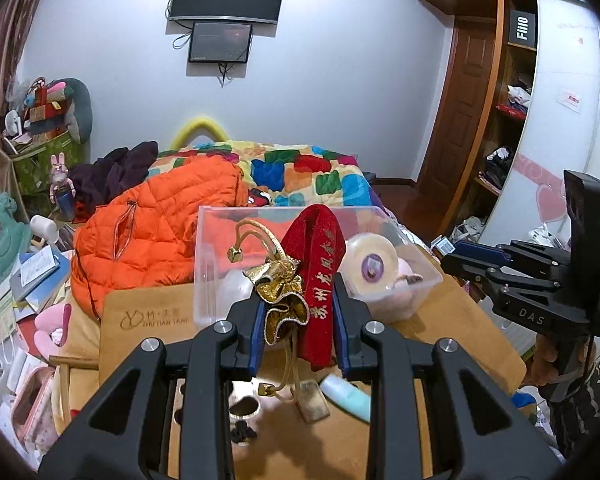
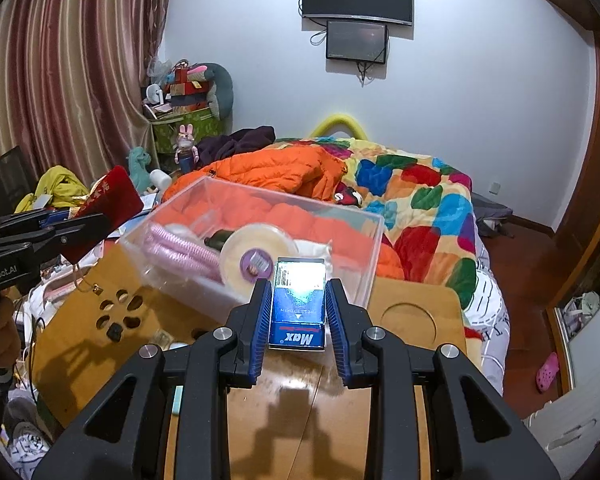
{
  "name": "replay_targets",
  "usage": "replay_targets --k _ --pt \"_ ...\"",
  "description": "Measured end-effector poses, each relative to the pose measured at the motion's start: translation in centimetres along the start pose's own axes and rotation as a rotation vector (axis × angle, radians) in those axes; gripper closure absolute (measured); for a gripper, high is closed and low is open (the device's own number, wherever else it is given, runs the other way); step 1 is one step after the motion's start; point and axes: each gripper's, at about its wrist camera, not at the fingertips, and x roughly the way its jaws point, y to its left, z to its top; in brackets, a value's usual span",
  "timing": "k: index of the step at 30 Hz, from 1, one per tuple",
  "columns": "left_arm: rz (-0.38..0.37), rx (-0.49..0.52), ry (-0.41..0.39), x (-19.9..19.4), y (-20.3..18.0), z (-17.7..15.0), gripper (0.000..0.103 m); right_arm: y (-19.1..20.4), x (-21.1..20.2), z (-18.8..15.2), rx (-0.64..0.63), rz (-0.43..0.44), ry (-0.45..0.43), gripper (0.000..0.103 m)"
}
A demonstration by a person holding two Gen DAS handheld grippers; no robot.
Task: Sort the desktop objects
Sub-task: 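Carry the red pouch with the left tool while the right tool carries the card over the box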
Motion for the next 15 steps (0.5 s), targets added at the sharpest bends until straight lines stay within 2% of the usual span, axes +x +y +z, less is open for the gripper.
replay_targets --k 15 --pt "-0.032 0.002 0.029 5.0 0.0 2.1 0.075 -1.8 4.3 1.9 0.002 -0.010 0.020 0.078"
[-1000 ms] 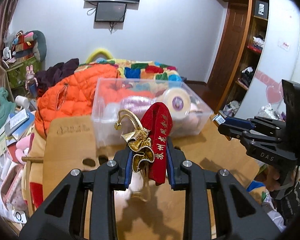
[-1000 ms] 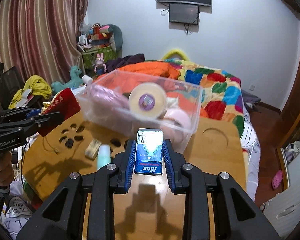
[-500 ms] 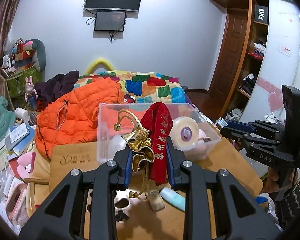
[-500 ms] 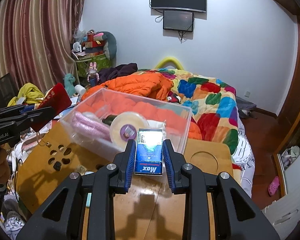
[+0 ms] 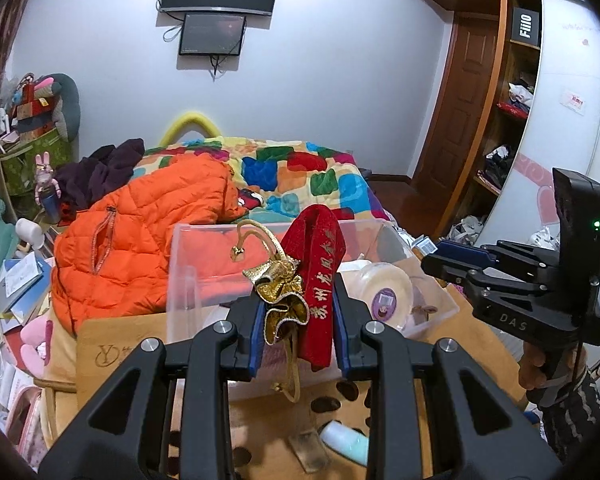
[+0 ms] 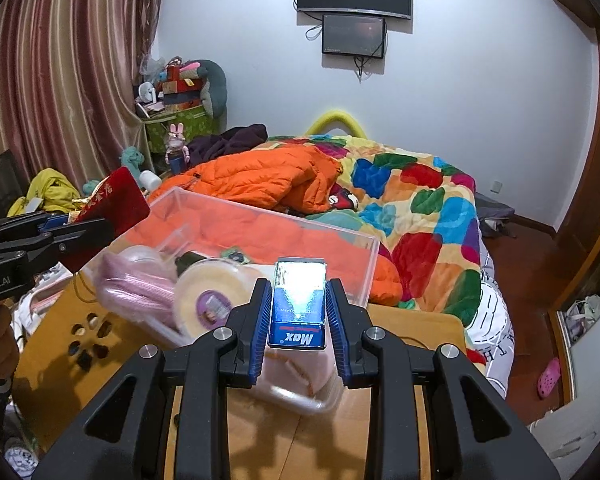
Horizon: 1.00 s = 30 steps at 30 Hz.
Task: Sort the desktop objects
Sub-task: 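Carry the red pouch with the left tool while the right tool carries the card over the box, then open the left tool over the box while the right tool releases the card into it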
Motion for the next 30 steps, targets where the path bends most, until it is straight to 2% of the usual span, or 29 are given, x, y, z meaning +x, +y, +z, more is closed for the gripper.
replay_targets --k 10,13,20,22,28,30 --pt "-0.020 -0.024 0.052 3.4 0.4 -0.4 0.075 -0.1 3.8 -0.3 -0.037 -0.045 0.057 0.078" --pt "-0.005 -0.016 0.052 3.6 0.4 -0.5 0.075 0.3 4.5 -0.3 -0.068 -0.064 0.067 0.078" --pt "-0.008 0.004 0.054 3.6 -0.1 -0.5 0.062 0.9 4.7 -0.2 -0.108 -0.085 0.062 0.078" --pt "-0.007 0.013 0.056 3.6 -0.5 -0.4 0.052 1.1 4.7 -0.1 -0.112 -0.093 0.064 0.078" --pt "-0.016 0.014 0.047 2.9 -0.7 -0.2 0.051 1.1 3.8 0.2 -0.100 -0.096 0.063 0.078" --pt "-0.015 0.007 0.029 2.2 -0.7 0.0 0.051 1.2 3.1 0.3 -0.092 -0.087 0.054 0.073"
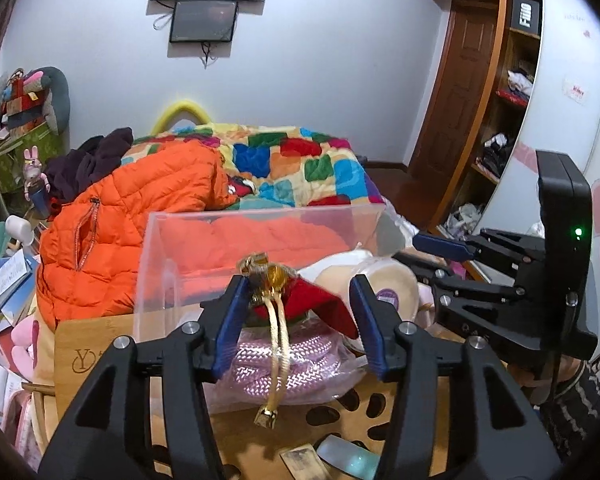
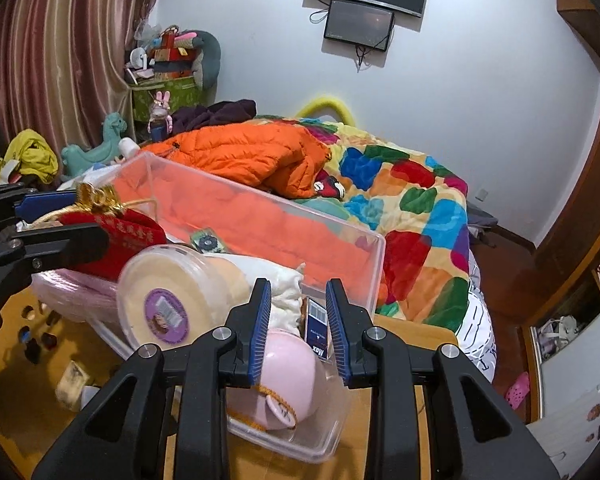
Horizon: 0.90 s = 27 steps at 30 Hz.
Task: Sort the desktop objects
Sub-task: 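Open the left tool over the box while the right tool releases the card into it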
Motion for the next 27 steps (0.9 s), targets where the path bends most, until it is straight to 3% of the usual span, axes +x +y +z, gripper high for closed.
replay_targets --k 4,6,17,27 --pt "0.004 0.009 -0.043 -1.9 -0.3 0.3 0.051 0.1 -1.7 0.2 0.006 -0.009 -0.041 0.056" --pt "0.007 0.009 -0.059 -2.8 -0.4 0.5 0.051 0.2 -2.5 0.3 0.006 -0.005 -0.058 0.053" --pt "0.037 -0.001 -0.085 -6.5 0.3 -1.0 0.050 2.5 -6.0 -0.7 0.004 0.055 -0.095 0.053" --pt "0.061 0.017 0.033 -5.9 0.6 -4.9 0.049 5.8 -5.5 -3.8 -0.027 0.120 -0.039 0.052"
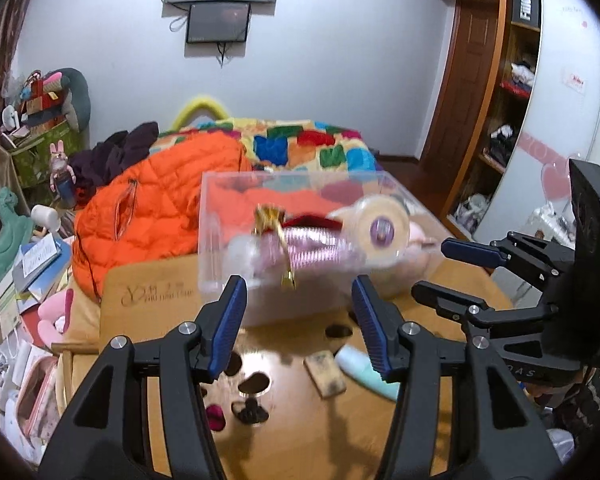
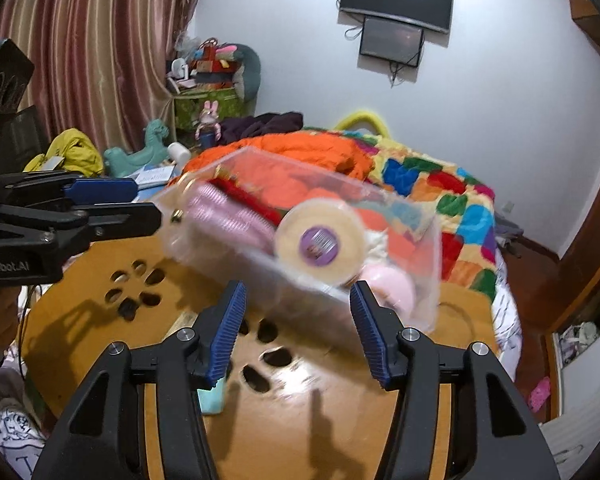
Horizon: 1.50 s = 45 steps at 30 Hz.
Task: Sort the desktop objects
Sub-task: 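Open the left tool over the box while the right tool releases the card into it, then grasp the small tan bar with the left tool while the right tool grasps the mint-green bottle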
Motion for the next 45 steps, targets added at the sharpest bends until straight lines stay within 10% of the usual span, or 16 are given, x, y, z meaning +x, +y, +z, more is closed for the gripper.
replay_targets --k 18,27,39,45 --pt "-0.019 -0.024 0.150 2.3 2.1 -5.1 0.049 3.2 4.4 -4.2 0.002 0.145 0.207 0.053" --pt "-0.063 -0.021 0.187 3.7 0.9 -5.8 0.049 3.8 4.4 -4.4 -0.044 0.155 0.219 0.080" --pt "-0.007 0.070 0.220 6.0 -2.4 -5.7 0.049 -3.1 2.4 -4.8 0.189 0.195 0.163 0.080" --pt "0.015 0.095 0.224 6.4 -2.9 -5.9 0.075 -4.2 1.9 -5.4 0.237 0.196 0.150 0.080"
